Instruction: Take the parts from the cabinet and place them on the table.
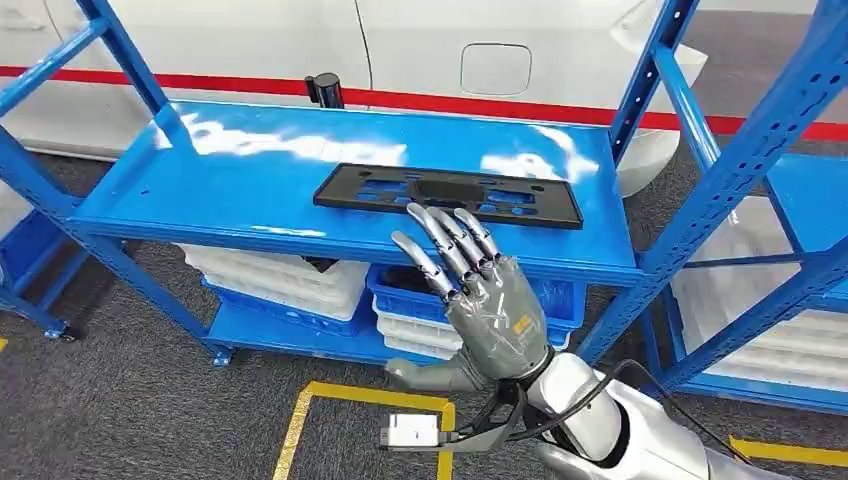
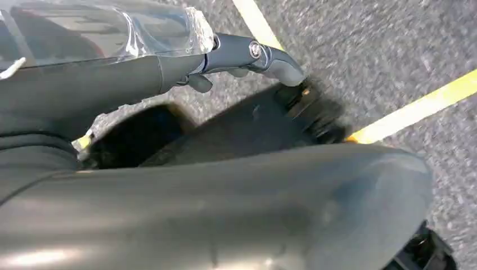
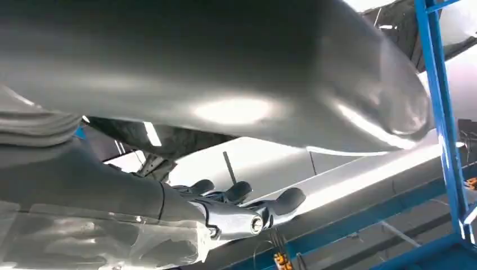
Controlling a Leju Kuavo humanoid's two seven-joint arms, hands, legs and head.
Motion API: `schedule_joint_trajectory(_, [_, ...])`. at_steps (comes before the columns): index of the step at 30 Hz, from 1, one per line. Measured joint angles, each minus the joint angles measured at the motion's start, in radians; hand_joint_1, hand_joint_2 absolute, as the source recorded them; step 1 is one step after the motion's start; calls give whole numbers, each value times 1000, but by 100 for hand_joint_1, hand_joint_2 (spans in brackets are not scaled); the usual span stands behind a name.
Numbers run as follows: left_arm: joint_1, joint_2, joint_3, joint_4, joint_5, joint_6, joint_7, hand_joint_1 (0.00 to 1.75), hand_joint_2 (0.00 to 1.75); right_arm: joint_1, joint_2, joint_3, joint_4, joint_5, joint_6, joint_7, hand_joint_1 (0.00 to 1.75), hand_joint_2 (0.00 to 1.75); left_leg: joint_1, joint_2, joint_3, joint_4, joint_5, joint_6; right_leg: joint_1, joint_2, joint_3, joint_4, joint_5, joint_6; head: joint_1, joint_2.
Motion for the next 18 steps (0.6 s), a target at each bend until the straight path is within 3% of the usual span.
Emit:
schedule_joint_trajectory(1, [-1, 0, 0, 0, 0, 0, 2, 0, 0, 0, 0, 0, 0, 0, 0, 0, 0, 0, -8, -4, 10, -14, -5, 9, 7, 2, 0, 4, -7, 8, 0, 0])
schedule_joint_trajectory(3, [1, 0, 0, 0, 0, 3, 3, 0, 0, -1, 0, 1, 0, 0, 0, 0, 0, 0, -11, -4, 7, -11, -9, 25, 5, 1, 1, 1, -9, 16, 3, 0])
schedule_joint_trajectory(5, [1, 0, 0, 1, 0, 3, 3, 0, 0, -1, 0, 2, -2, 0, 0, -1, 0, 0, -12, -6, 16, -19, -5, 42, -2, 1, 3, 2, -17, 31, 3, 0])
schedule_joint_trajectory(6, [1, 1, 0, 1, 0, 3, 2, 0, 0, -1, 0, 1, -3, -1, -1, -1, 0, 0, -10, -6, 21, -21, -7, 47, -6, 2, -1, 30, -30, 32, 5, 0])
schedule_joint_trajectory(7, [0, 1, 0, 1, 0, 3, 2, 0, 0, -3, 0, 0, -4, -1, -1, -1, 0, 0, -10, -5, 25, -20, -11, 54, -5, 2, -33, 97, -65, 34, 6, 0])
schedule_joint_trajectory(9, [-2, 1, 0, 1, 0, 3, 1, 0, 0, 1, 0, 3, -4, -2, -1, -2, 0, 0, -13, -4, 32, -20, -16, 61, -6, 2, -126, 272, -135, 38, 6, 0])
schedule_joint_trajectory(10, [0, 1, 0, 2, 1, 3, 1, 0, 0, 4, -1, 3, -4, -2, 0, -2, 0, 0, -15, -4, 35, -20, -19, 64, -6, 2, -168, 340, -149, 38, 6, 0])
schedule_joint_trajectory(11, [1, 2, 0, 2, 2, 3, 1, 0, 0, 5, -1, 3, -4, -3, 0, -2, 0, 0, -17, -6, 39, -20, -22, 64, -6, 2, -188, 354, -136, 36, 6, 0])
schedule_joint_trajectory(12, [2, 2, 0, 2, 2, 3, 1, 0, 0, 4, -1, 3, -4, -3, 0, -2, 0, 0, -18, -9, 44, -20, -26, 64, -5, 2, -178, 312, -98, 33, 6, 0])
schedule_joint_trajectory(13, [2, 2, 0, 2, 2, 3, 1, 0, 0, 4, -1, 3, -4, -3, -1, -2, 0, 0, -19, -11, 50, -20, -29, 63, -4, 2, -149, 240, -51, 29, 6, 0])
schedule_joint_trajectory(15, [1, 2, 0, 3, 1, 3, 0, 0, 0, 3, -1, 3, -5, -3, -1, -2, 0, 0, -19, -16, 62, -21, -40, 58, 1, 2, -60, 42, 44, 16, 6, 0])
schedule_joint_trajectory(16, [0, 2, 0, 3, 1, 3, 0, 0, 0, 2, -1, 3, -5, -4, -1, -2, 0, 0, -27, -17, 63, -17, -45, 51, 9, 2, -49, 17, 32, 13, 6, 0])
schedule_joint_trajectory(18, [1, 2, 0, 3, 0, 3, 0, 0, 0, 2, -1, 3, -6, -6, -1, -2, 0, 0, -23, -17, 62, -19, -50, 43, 11, 3, -52, 18, 31, 6, 6, 0])
